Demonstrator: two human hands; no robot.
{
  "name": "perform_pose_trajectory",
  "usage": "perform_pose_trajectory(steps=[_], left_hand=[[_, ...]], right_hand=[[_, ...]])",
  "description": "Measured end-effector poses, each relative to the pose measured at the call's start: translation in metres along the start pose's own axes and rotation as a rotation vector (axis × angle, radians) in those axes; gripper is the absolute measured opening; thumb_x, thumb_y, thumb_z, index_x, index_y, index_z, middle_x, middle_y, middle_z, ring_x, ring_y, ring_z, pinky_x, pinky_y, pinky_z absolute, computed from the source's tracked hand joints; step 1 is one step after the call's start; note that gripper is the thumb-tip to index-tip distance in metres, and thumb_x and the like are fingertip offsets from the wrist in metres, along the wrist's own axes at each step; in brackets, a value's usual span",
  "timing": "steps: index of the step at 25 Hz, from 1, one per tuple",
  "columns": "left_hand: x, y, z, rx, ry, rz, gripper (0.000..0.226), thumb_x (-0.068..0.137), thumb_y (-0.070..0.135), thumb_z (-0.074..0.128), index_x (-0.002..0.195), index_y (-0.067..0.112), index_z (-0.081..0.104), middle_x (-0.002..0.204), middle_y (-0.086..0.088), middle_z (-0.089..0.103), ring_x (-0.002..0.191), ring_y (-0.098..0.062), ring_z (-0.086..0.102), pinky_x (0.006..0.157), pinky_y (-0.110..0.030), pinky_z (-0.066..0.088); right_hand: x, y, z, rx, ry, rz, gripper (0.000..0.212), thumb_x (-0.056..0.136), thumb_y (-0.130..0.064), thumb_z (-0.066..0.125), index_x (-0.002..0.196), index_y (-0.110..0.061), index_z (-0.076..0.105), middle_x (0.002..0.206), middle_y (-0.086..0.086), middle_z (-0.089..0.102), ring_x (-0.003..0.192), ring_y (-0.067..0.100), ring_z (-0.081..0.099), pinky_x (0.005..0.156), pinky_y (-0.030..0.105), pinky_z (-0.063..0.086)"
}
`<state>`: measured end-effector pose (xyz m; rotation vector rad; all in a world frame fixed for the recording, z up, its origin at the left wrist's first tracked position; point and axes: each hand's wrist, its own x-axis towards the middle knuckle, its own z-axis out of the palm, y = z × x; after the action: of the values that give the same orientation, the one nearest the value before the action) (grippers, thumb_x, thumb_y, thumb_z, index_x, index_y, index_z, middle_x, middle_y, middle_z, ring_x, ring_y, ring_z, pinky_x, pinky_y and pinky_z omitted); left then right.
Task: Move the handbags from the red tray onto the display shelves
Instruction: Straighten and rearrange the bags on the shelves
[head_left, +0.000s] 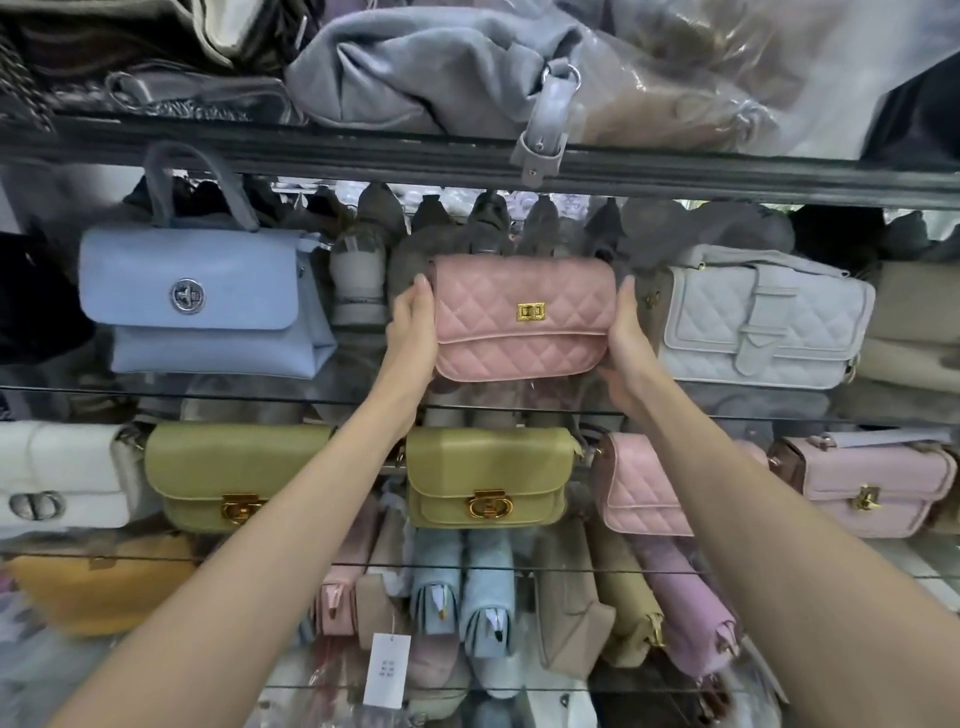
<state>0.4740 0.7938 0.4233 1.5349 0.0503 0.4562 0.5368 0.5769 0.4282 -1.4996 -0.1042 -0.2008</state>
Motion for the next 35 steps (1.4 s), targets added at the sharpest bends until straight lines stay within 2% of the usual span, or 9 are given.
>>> perform_pose_trajectory(steps=[4,8,9,11,14,17,20,27,35], left_hand=[[0.001,0.006,-0.001,-0.038,-0.074,-0.013,0.076,0.088,0.084,0.024,0.149,0.04,0.034,0.146,0.012,0.051,0.13,-0.015,0.053,0.106,-0.049,0.047],[0.008,0.006,-0.011,-0.056,-0.095,-0.023,0.066,0.099,0.072,0.018,0.15,0.036,0.038,0.136,0.013,0.059,0.116,-0.006,0.059,0.086,-0.031,0.05],[0.01,0.006,-0.014,-0.047,-0.098,-0.024,0.066,0.099,0.072,0.017,0.151,0.036,0.038,0.138,0.013,0.059,0.115,-0.005,0.059,0.087,-0.032,0.049],[0.014,0.006,-0.024,-0.029,-0.079,-0.022,0.069,0.097,0.074,0.016,0.152,0.037,0.035,0.146,0.012,0.054,0.126,-0.011,0.055,0.101,-0.041,0.046],[0.022,0.007,-0.044,-0.014,-0.006,-0.009,0.071,0.095,0.076,0.018,0.153,0.035,0.03,0.153,0.008,0.046,0.136,-0.015,0.047,0.115,-0.047,0.037],[0.024,0.007,-0.057,-0.049,-0.001,0.011,0.051,0.103,0.064,0.016,0.134,0.038,0.047,0.132,0.012,0.058,0.12,-0.009,0.055,0.105,-0.039,0.045],[0.021,0.005,-0.058,-0.03,-0.03,0.025,0.049,0.104,0.062,0.017,0.136,0.036,0.044,0.131,0.013,0.053,0.122,-0.01,0.053,0.099,-0.037,0.046],[0.024,-0.004,-0.06,-0.02,-0.029,0.046,0.061,0.1,0.069,0.021,0.149,0.035,0.034,0.139,0.015,0.048,0.133,-0.012,0.049,0.111,-0.044,0.043],[0.023,-0.009,-0.064,-0.009,-0.028,0.094,0.063,0.096,0.075,0.024,0.143,0.037,0.041,0.132,0.02,0.053,0.13,-0.009,0.051,0.115,-0.048,0.04]], right_hand=[[0.044,0.029,-0.007,-0.002,0.123,0.016,0.128,0.048,-0.111,0.03,0.146,-0.03,0.051,0.139,-0.002,0.063,0.122,0.021,0.063,0.107,0.047,0.047],[0.07,0.049,-0.008,-0.066,0.188,0.041,0.133,0.042,-0.114,0.026,0.144,-0.033,0.052,0.144,0.004,0.058,0.128,0.027,0.057,0.112,0.051,0.041],[0.061,0.044,-0.003,-0.086,0.193,0.042,0.133,0.043,-0.114,0.023,0.145,-0.034,0.052,0.146,0.005,0.057,0.13,0.028,0.055,0.113,0.052,0.039],[0.047,0.04,0.007,-0.121,0.17,0.056,0.123,0.053,-0.109,0.023,0.144,-0.032,0.054,0.147,0.006,0.056,0.13,0.028,0.055,0.113,0.051,0.039],[0.016,0.029,0.031,-0.103,0.114,0.065,0.093,0.065,-0.094,0.04,0.132,-0.033,0.061,0.144,0.005,0.057,0.126,0.025,0.058,0.11,0.049,0.045],[-0.005,0.02,0.047,-0.085,0.082,0.023,0.07,0.067,-0.082,0.047,0.113,-0.031,0.06,0.139,0.003,0.055,0.122,0.025,0.058,0.107,0.049,0.047],[-0.021,0.009,0.051,-0.062,0.069,0.005,0.068,0.069,-0.073,0.049,0.118,-0.026,0.055,0.132,0.001,0.06,0.12,0.022,0.06,0.107,0.049,0.048],[-0.029,0.012,0.042,-0.053,0.039,-0.018,0.043,0.089,-0.066,0.053,0.111,-0.029,0.05,0.116,-0.018,0.054,0.121,0.014,0.057,0.11,0.047,0.045],[-0.025,0.016,0.041,-0.097,0.03,-0.019,0.046,0.088,-0.064,0.05,0.116,-0.029,0.05,0.121,-0.01,0.059,0.119,0.016,0.059,0.109,0.048,0.047]])
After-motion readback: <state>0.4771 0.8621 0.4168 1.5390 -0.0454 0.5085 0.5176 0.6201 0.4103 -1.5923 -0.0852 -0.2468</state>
